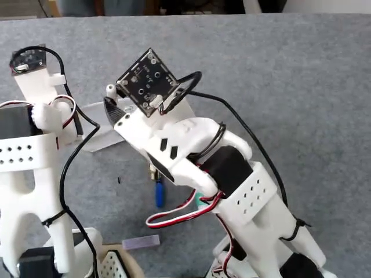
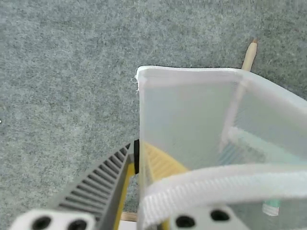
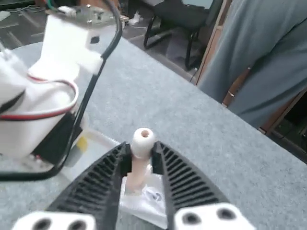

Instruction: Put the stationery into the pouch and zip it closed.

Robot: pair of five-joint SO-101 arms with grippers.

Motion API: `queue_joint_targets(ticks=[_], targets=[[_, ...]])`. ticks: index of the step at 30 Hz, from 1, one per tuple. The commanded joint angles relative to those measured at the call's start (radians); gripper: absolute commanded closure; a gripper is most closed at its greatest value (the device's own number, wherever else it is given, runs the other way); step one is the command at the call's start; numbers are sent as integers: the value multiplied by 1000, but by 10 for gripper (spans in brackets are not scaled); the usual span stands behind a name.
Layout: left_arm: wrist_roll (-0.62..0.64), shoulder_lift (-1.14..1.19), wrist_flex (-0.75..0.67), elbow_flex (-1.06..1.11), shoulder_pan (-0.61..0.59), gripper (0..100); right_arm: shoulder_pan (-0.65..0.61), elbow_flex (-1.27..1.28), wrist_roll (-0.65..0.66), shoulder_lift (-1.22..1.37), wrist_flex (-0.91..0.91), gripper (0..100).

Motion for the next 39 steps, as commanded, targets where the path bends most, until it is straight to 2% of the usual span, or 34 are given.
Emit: queue_joint_targets(ticks=[1,13,19,25,30,34,39], targets=[[3,44,5,1,-18,972,-9,-13,6,-25,28,826],[3,44,5,2,-22,972,20,-48,8,-27,32,828],[3,44,5,-1,-137,972,267,-74,2,-27,34,828],[3,43,5,2,-213,972,483,97,-75,-19,28,828],[5,43,5,2,-213,972,493,271,-84,-18,15,828],[5,43,5,2,-213,972,491,387,-86,-18,-103,828],[5,43,5,2,-214,972,416,410,-138,51,-180,829]])
